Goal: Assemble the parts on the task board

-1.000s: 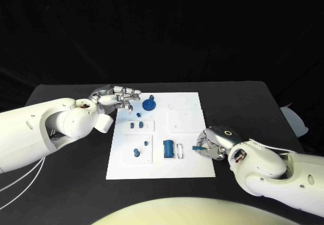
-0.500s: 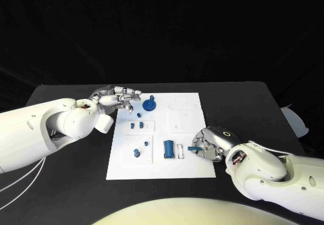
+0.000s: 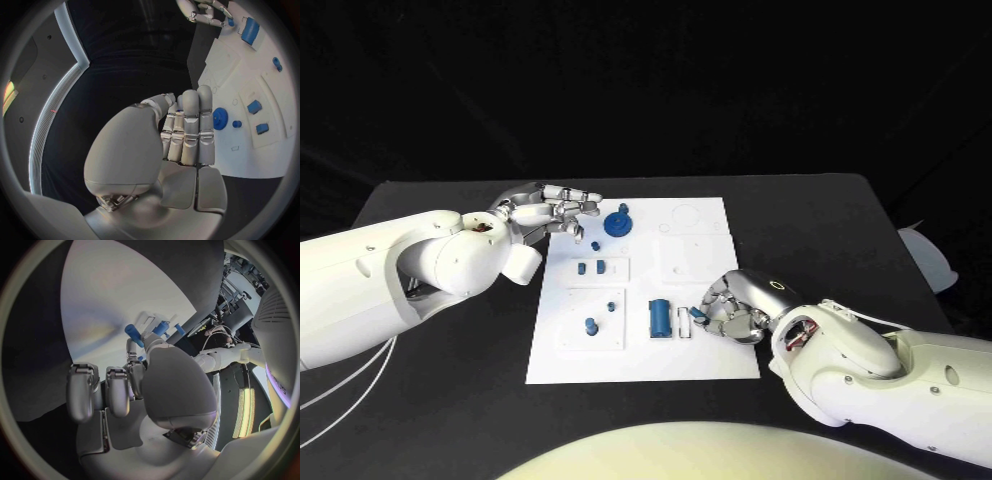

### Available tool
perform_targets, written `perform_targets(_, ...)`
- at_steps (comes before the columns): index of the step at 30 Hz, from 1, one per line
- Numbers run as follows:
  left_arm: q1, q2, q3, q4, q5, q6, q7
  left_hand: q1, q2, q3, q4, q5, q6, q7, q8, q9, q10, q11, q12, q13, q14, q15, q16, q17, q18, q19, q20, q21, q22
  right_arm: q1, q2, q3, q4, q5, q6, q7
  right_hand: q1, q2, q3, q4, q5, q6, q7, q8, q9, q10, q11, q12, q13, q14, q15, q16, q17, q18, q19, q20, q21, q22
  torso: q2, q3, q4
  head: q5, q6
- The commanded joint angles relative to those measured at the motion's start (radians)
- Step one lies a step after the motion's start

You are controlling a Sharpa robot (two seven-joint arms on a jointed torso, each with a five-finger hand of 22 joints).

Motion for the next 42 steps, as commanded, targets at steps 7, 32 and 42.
perform_targets(7,0.000,0.003,0.001,0.006,0.005,0.024,0.000,0.003,0.008,0.000,-0.003,0.003,-0.002,0.001,0.001,-0.001,-0.008,-0.001,0.004,0.001,-0.008,-0.002,-0.001,-0.001,0.018,-0.003,0.005,-0.004,-0.001,0.004,0.031,0.000,-0.028,0.102,0.044,-0.005,-0.090,-0.005,-0.035,0.003,0.126,0.024,-0.013,0.008,0.026,0.007,0.003,0.009,0.089,0.095,-0.004,0.006,0.204,-0.019,0.057,-0.007,0.005,0.229,0.000,-0.0011,0.0007,-0.002,0.000)
perform_targets(32,0.000,0.003,0.001,0.007,-0.006,0.040,-0.008,0.004,0.009,0.001,-0.005,0.003,-0.004,0.002,0.001,-0.002,-0.010,0.000,0.005,0.001,-0.009,-0.001,-0.001,-0.002,0.017,-0.003,0.005,-0.005,-0.001,0.004,0.091,0.000,-0.072,0.129,0.056,-0.006,-0.097,-0.008,-0.046,0.003,0.130,0.024,-0.013,0.009,0.028,0.007,0.003,0.011,0.091,0.094,-0.004,0.005,0.203,-0.017,0.053,-0.007,-0.003,0.226,0.001,0.0011,-0.0005,0.001,-0.002)
perform_targets(42,0.000,0.002,0.001,0.008,-0.007,0.043,-0.011,0.004,0.009,0.001,-0.005,0.003,-0.004,0.002,0.001,-0.002,-0.010,0.000,0.005,0.001,-0.009,-0.001,-0.001,-0.002,0.017,-0.003,0.005,-0.005,-0.001,0.004,0.085,0.000,-0.071,0.122,0.061,-0.006,-0.179,-0.001,-0.102,0.007,0.084,0.029,-0.011,0.013,0.032,0.009,0.005,0.013,0.094,0.094,-0.002,0.004,0.202,-0.017,0.053,-0.006,-0.003,0.226,0.000,0.0006,0.0000,0.002,-0.004)
